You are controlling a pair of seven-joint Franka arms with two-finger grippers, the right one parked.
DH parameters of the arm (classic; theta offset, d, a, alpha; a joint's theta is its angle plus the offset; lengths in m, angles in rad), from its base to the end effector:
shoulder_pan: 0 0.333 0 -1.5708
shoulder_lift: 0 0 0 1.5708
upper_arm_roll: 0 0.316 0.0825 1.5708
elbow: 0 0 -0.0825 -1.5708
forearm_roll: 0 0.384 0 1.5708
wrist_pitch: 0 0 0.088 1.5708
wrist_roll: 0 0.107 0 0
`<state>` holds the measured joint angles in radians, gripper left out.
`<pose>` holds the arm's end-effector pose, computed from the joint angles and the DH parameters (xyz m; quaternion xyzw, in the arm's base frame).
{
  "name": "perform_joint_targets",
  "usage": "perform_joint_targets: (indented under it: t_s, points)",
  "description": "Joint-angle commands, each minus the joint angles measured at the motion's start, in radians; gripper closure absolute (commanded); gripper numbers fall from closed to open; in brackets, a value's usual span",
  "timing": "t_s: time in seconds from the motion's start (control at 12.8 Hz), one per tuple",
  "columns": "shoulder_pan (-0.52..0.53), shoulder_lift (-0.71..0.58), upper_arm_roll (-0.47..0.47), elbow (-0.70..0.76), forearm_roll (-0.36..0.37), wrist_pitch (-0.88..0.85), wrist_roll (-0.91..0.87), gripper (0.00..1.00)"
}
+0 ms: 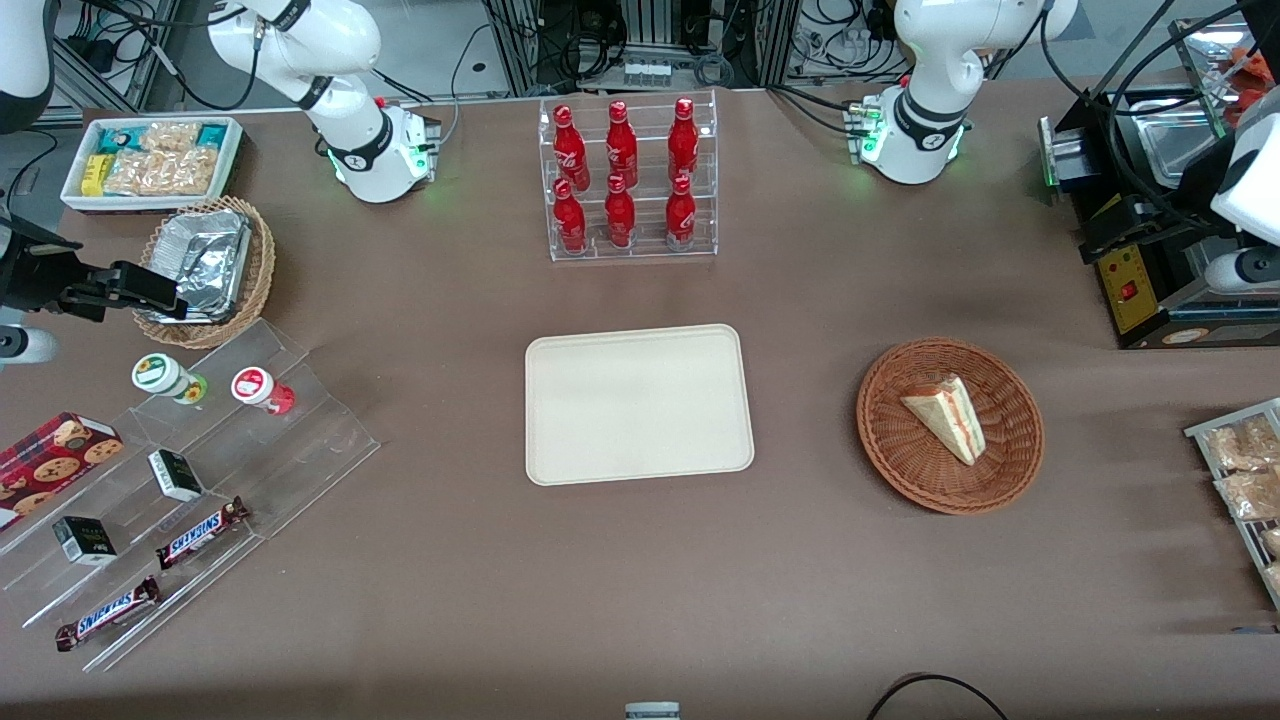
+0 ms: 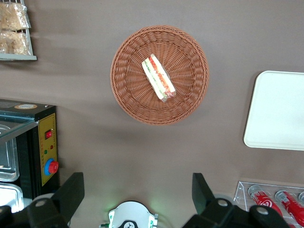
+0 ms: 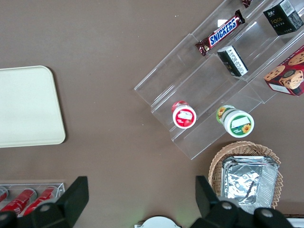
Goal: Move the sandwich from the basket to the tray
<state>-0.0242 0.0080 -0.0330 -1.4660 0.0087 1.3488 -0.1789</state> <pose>0.5324 -0.0293 0.6504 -0.9961 -0.0614 0.0616 0.0115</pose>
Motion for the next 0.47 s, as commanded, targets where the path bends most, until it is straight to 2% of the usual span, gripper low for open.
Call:
perform_joint_targets:
  t_s: [0.0, 0.24, 0.39]
  points:
    - [-0.009, 0.000, 0.002, 0.004, -0.003, 0.004, 0.021, 0.00]
    - [-0.005, 0.009, 0.004, -0.010, -0.012, 0.033, 0.063, 0.00]
    - [-0.002, 0.004, 0.005, -0.089, -0.003, 0.117, 0.096, 0.00]
